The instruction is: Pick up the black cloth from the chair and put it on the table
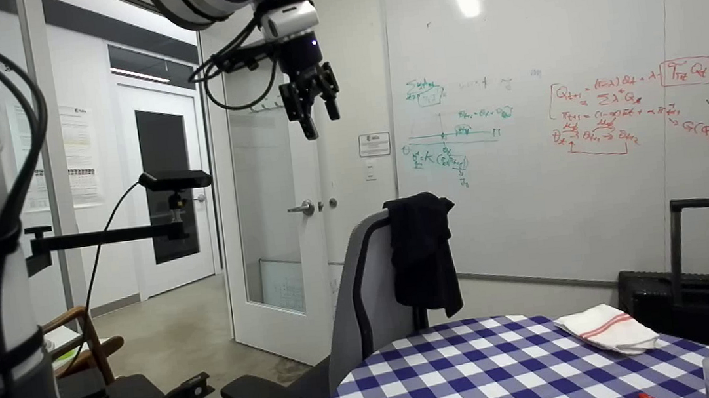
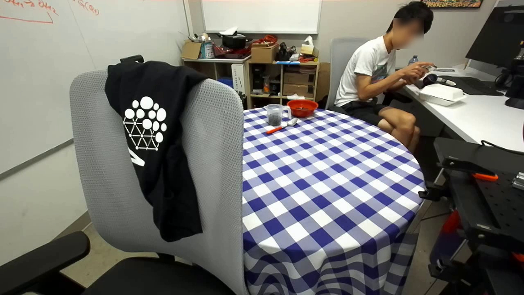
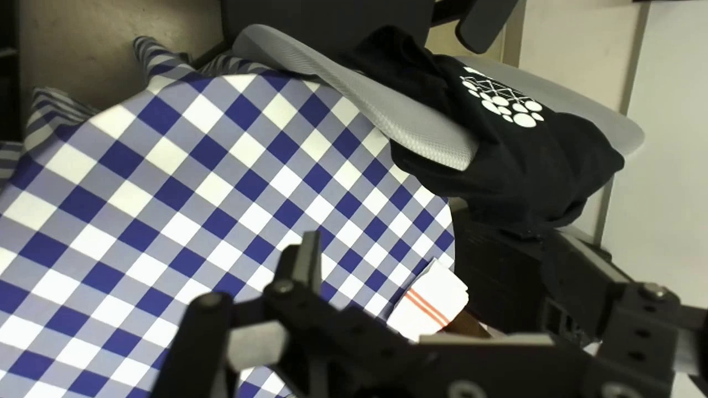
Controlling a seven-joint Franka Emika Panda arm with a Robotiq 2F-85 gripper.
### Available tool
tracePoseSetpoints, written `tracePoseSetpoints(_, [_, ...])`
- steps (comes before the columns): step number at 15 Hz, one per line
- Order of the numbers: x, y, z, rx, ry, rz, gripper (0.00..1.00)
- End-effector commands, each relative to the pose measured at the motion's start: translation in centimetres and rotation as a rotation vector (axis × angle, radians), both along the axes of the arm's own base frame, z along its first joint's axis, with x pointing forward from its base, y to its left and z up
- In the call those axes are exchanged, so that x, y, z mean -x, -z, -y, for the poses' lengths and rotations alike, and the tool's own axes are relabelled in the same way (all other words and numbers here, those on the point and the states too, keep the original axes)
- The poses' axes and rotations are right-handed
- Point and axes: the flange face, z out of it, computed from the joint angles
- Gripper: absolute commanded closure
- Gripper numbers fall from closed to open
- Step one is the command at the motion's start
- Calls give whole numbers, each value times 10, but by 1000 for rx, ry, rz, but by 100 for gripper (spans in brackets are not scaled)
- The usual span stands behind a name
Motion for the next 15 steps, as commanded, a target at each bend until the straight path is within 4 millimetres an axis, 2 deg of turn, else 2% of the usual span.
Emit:
tracePoseSetpoints(1, [-59,8,-8,-59,88,10,0])
tracePoseSetpoints(5, [-105,34,-45,-11,39,-41,0])
tracePoseSetpoints(8, [-133,65,-68,77,11,-84,0])
tracePoseSetpoints(15, [-199,120,-81,258,121,-75,0])
